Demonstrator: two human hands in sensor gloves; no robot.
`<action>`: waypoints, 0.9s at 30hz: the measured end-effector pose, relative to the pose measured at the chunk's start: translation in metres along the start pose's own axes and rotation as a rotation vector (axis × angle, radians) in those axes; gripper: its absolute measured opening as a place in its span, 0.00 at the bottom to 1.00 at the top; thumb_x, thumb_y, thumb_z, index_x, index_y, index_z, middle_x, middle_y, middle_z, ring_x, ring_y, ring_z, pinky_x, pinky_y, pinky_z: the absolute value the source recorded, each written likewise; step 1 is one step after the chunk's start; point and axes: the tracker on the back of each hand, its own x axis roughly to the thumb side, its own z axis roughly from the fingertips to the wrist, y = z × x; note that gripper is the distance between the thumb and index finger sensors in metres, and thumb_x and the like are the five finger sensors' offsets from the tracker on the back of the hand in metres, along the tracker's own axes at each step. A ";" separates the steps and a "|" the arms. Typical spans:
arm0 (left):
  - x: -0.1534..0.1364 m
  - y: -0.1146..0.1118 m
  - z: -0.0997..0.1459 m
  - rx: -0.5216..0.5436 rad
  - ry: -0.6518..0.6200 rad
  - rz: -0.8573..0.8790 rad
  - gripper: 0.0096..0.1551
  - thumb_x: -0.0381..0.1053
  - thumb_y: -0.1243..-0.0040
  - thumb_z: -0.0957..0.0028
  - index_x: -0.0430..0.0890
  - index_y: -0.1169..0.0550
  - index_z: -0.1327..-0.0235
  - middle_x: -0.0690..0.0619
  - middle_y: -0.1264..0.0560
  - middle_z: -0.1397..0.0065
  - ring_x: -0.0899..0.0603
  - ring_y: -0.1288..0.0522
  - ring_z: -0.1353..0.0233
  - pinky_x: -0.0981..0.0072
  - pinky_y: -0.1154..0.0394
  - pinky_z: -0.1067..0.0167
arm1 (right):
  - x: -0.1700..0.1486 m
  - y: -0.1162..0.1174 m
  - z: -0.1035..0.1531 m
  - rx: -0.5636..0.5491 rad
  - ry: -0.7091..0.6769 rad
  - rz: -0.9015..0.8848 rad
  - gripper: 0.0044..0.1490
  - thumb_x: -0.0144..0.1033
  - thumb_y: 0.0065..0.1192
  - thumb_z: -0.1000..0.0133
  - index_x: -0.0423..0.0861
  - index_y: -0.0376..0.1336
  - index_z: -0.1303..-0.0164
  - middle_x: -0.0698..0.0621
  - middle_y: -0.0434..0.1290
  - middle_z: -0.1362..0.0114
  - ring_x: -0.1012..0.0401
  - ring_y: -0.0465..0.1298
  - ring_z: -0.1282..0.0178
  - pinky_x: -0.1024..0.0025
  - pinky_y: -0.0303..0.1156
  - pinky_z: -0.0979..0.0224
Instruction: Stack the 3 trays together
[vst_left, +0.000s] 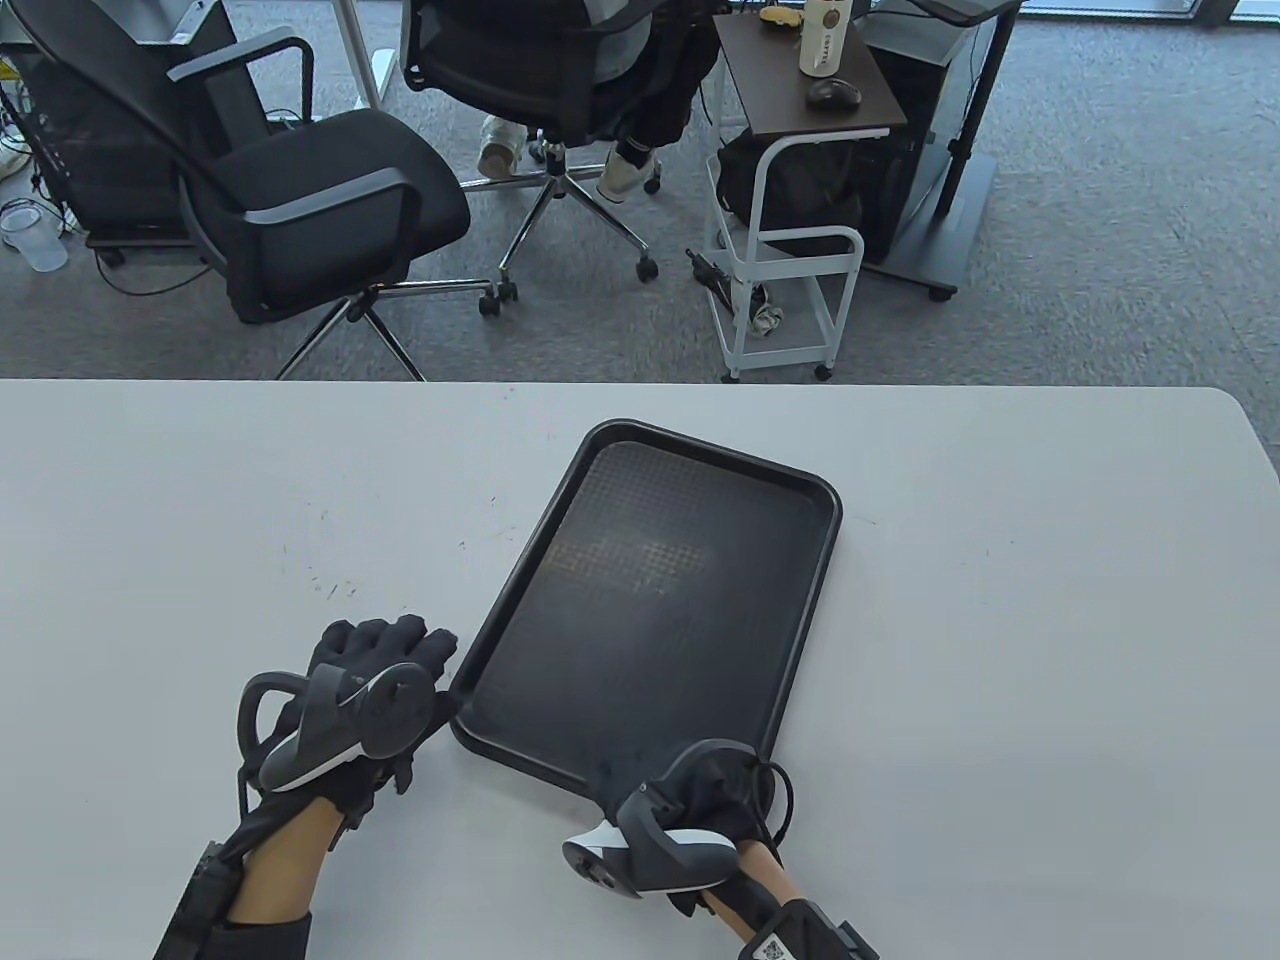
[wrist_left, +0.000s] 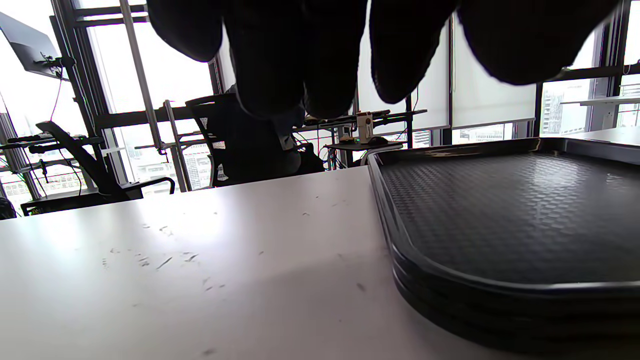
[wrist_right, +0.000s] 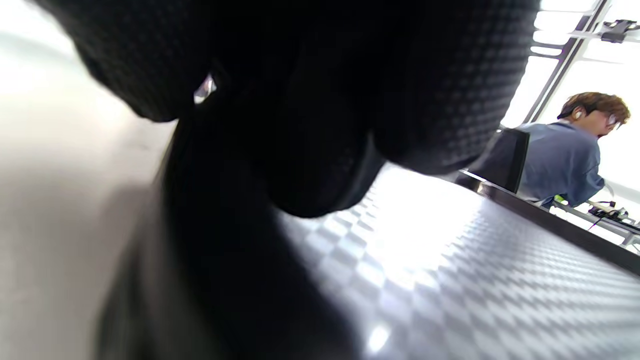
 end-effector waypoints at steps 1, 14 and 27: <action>0.000 0.000 0.000 -0.002 0.000 -0.001 0.39 0.68 0.38 0.58 0.61 0.24 0.29 0.53 0.25 0.20 0.38 0.25 0.21 0.40 0.37 0.22 | -0.001 0.001 0.000 0.021 0.008 -0.020 0.33 0.52 0.69 0.55 0.54 0.70 0.39 0.53 0.85 0.44 0.61 0.89 0.57 0.64 0.84 0.55; 0.003 0.001 0.000 0.012 -0.013 -0.004 0.39 0.68 0.38 0.57 0.61 0.24 0.28 0.53 0.25 0.20 0.38 0.25 0.21 0.40 0.37 0.22 | -0.035 -0.015 0.011 0.013 0.104 -0.085 0.37 0.60 0.65 0.55 0.58 0.67 0.35 0.53 0.81 0.35 0.58 0.87 0.47 0.59 0.83 0.47; 0.005 0.000 0.001 0.026 -0.025 -0.002 0.39 0.68 0.38 0.57 0.61 0.24 0.28 0.53 0.25 0.20 0.38 0.25 0.21 0.40 0.37 0.22 | -0.100 -0.039 0.049 -0.121 0.372 -0.063 0.39 0.61 0.64 0.55 0.59 0.64 0.32 0.50 0.75 0.27 0.52 0.81 0.33 0.50 0.77 0.36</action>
